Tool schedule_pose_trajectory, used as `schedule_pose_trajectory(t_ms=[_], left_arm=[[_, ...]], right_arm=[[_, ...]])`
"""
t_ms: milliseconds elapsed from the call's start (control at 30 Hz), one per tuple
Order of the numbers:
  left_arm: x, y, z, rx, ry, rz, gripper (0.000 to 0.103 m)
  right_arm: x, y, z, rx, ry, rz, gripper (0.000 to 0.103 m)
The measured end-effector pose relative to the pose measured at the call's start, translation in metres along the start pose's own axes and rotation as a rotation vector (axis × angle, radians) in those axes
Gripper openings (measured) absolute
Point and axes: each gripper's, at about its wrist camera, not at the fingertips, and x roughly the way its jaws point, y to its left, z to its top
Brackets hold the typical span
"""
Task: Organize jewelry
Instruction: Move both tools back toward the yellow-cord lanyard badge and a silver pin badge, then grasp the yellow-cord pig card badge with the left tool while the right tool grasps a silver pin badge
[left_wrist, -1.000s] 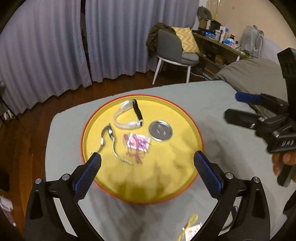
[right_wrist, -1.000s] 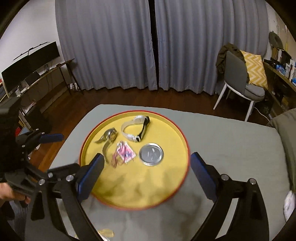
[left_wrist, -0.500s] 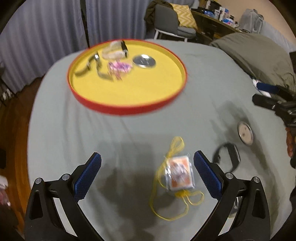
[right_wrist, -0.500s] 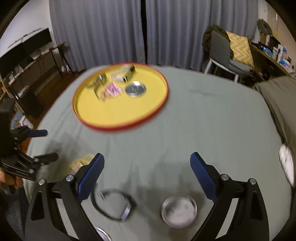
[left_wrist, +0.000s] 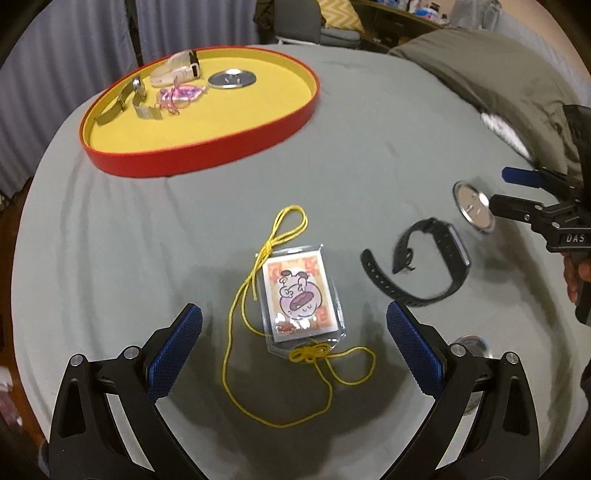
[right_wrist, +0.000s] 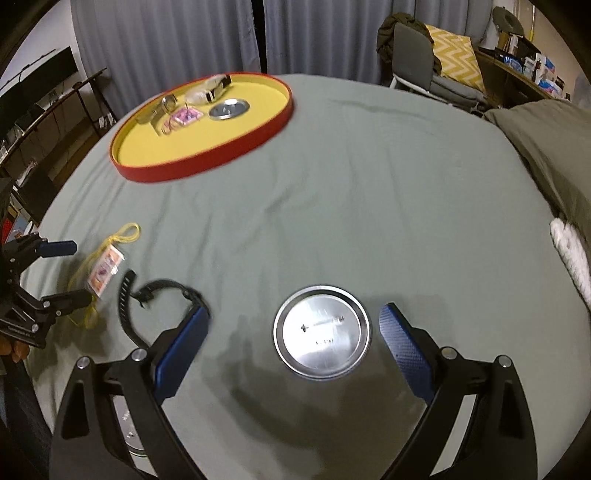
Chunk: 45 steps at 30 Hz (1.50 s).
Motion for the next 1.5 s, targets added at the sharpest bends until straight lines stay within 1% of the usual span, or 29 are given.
schedule_pose_trajectory(t_ms=[167,267,367,533,833,1167,1367,1433,1500], left_arm=[[0.016,-0.003,-0.006,0.018,0.035,0.018,0.098],[0.022,-0.006,-0.012,0.054,0.025,0.042,0.098],[0.023,-0.011,-0.02,0.093,-0.022,0.066,0.098],[0.023,-0.008,-0.024,0.09,-0.062,0.052,0.098],[0.026,-0.011,-0.02,0.097,-0.056,0.068,0.098],[0.024,-0.012,-0.019,0.104,-0.058,0.073,0.097],[0.021,-0.018,-0.02,0.138,-0.073,0.07,0.083],[0.019,-0.021,-0.022,0.153,-0.082,0.064,0.073],[0.018,-0.025,-0.022,0.166,-0.086,0.064,0.067]], right_arm=[[0.021,-0.001,-0.014,-0.035,0.052,-0.032,0.09],[0.037,-0.003,-0.024,-0.036,0.089,-0.042,0.09],[0.042,-0.007,-0.028,-0.02,0.07,-0.026,0.094],[0.045,-0.009,-0.028,-0.009,0.047,-0.028,0.096],[0.048,-0.01,-0.026,0.015,0.049,-0.022,0.096],[0.047,-0.007,-0.023,0.012,0.059,-0.038,0.094],[0.045,-0.008,-0.024,0.016,0.053,-0.034,0.09],[0.045,-0.009,-0.024,0.016,0.054,-0.033,0.089],[0.044,-0.01,-0.024,0.018,0.05,-0.034,0.084]])
